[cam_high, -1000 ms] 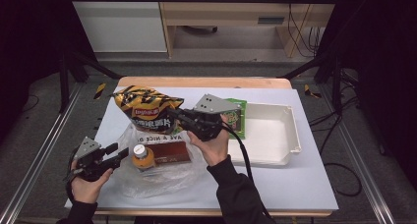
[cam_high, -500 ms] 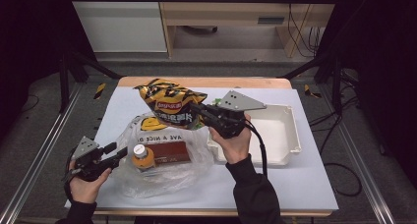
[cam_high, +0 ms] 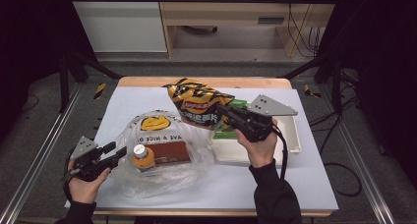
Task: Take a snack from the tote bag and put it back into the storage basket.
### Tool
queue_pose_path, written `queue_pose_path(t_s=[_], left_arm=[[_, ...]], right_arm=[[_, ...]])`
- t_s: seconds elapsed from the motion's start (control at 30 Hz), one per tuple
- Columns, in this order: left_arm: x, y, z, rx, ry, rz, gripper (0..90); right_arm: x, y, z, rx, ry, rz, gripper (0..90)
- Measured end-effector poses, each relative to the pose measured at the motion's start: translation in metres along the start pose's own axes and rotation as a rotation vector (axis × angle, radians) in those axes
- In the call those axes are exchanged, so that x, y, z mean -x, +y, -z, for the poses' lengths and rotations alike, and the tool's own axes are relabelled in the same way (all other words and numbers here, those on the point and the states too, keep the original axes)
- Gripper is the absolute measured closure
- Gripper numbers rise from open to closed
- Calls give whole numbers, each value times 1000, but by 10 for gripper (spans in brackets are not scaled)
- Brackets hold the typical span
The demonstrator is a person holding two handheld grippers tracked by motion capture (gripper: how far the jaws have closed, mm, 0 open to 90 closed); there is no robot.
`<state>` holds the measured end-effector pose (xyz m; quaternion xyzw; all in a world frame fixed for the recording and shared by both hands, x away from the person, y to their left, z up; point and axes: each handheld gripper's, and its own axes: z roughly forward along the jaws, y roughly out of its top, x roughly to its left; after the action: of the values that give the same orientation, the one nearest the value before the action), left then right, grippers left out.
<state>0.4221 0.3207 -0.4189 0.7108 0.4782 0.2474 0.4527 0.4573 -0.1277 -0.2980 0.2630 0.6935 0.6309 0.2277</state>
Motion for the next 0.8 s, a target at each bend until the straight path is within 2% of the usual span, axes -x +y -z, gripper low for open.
queue_pose_path(t_s=[0.3,0.8], left_arm=[[2,0,-1,-5,1,-4,497],[1,5,6,31,1,-4,446]], right_arm=[[21,-7,31,22,-56,-24,899],[48,-18,69,2,-155,-47,899]])
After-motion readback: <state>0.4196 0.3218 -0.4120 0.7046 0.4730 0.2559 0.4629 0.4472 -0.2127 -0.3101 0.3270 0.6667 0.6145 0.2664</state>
